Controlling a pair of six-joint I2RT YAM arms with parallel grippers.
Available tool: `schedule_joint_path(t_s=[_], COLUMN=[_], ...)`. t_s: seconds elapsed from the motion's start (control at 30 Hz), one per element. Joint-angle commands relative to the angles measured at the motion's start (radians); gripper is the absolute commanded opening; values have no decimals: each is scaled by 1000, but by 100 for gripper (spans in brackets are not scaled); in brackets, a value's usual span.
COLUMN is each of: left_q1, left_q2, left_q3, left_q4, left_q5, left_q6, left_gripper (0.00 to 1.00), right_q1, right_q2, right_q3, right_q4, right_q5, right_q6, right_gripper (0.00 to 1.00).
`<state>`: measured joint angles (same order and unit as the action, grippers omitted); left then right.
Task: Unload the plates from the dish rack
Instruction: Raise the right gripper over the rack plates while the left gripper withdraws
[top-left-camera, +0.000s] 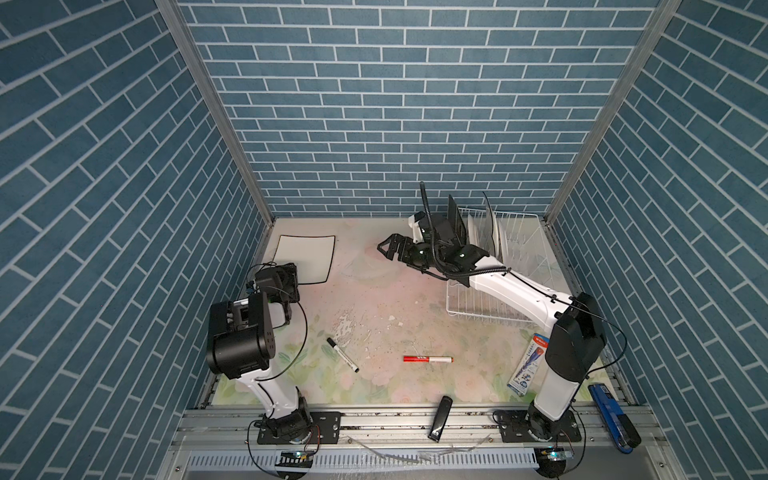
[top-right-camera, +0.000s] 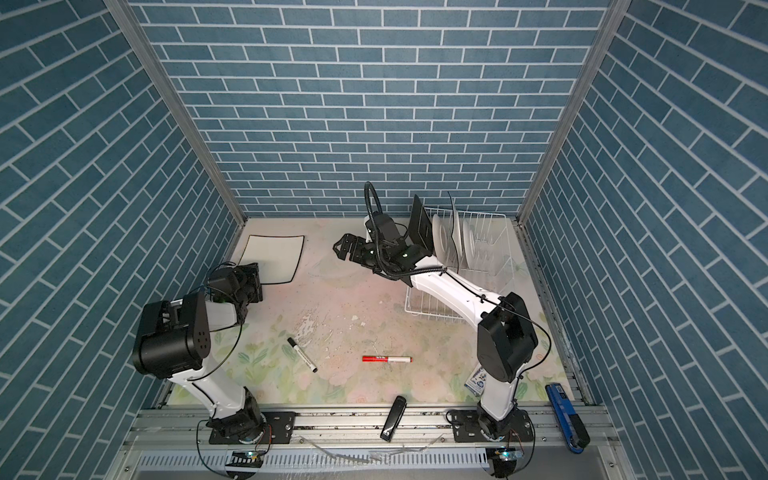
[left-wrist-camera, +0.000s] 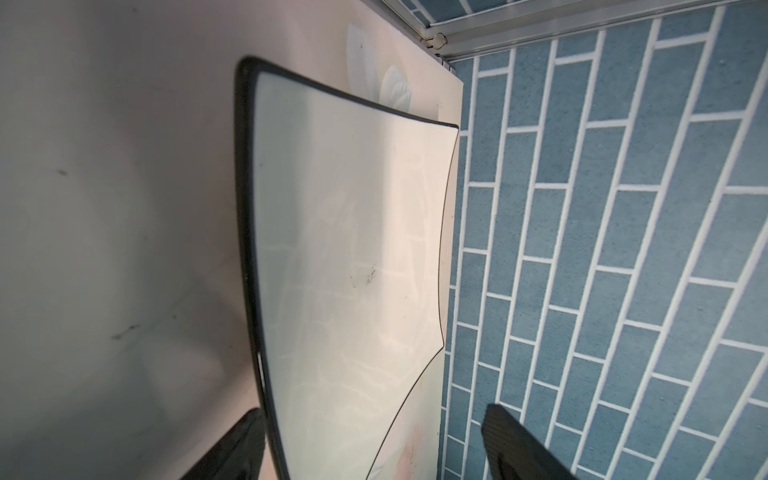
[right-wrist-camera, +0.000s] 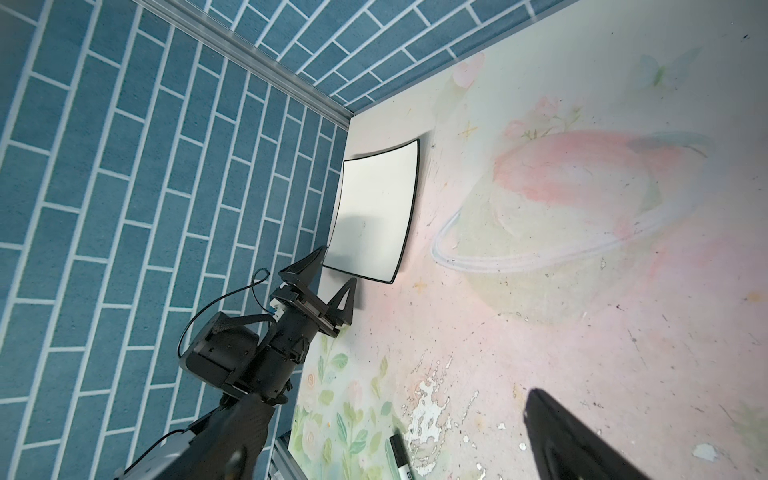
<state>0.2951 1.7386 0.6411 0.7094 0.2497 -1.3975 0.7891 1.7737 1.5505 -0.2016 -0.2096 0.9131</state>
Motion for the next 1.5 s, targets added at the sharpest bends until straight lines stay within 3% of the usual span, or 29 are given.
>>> schedule_joint_path(t_s=[0.0, 0.57, 0.8, 1.2, 1.47], left_q1=[5, 36, 38, 9, -55], left_q2=[-36, -210, -321, -682, -793], left_q3=[-16, -110, -142, -154, -160], left_q4=[23, -108, -155, -472, -577], left_q5=[5, 30, 109, 146, 193], left_q6=[21, 108, 173, 416, 473], left_gripper=[84, 86, 86, 88, 89], right_q1=[-2, -1, -1, 33, 62], right_q2=[-48, -147, -264, -385, -395], right_q3=[-31, -123, -173, -114, 42], right_q4=[8, -4, -96, -451, -734], right_q5=[8, 30, 116, 323, 635], right_q6=[24, 16, -54, -209, -239], right_gripper=[98, 98, 98, 99, 99])
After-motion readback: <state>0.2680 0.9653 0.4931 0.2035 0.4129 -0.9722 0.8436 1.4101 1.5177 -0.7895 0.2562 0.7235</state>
